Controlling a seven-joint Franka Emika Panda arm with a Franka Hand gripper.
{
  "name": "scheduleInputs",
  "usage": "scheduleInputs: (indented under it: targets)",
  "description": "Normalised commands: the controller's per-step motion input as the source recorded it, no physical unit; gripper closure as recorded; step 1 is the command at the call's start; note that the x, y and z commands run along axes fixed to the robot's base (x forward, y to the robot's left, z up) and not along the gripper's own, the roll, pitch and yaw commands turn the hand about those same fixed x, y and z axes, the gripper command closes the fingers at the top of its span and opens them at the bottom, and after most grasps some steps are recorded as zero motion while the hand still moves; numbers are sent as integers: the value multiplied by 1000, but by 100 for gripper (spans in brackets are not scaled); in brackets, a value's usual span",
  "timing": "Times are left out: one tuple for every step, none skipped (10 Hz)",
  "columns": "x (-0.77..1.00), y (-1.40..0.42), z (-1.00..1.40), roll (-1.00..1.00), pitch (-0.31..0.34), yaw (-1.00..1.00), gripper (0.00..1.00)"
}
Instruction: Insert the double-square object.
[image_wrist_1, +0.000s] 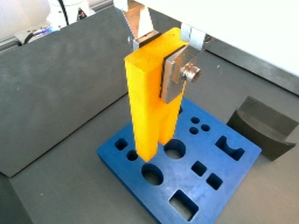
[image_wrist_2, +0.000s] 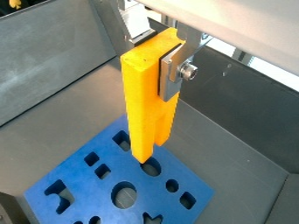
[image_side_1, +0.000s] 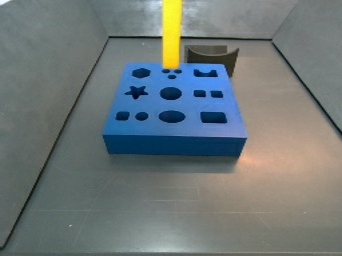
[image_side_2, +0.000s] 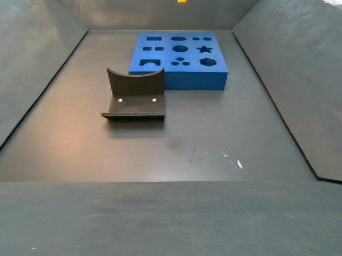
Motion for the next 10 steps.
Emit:
scheduleInputs:
  targets:
    - [126,271,-423,49,0,-149,100]
    - [29,603,-623,29,-51,-123,100]
    - [0,680,-543,0,-26,-146,100]
    - [0,654,-334,0,0,-54,100]
    - [114,623,-243,-99,0,-157,100]
    - [406,180,-43,-173,-63,-746,100]
    - [211,29,0,-140,-37,-897,100]
    - [137,0,0,-87,0,-966,100]
    - [111,0,0,-56,0,-986,100]
    - [91,0,0,-37,0,-1000,100]
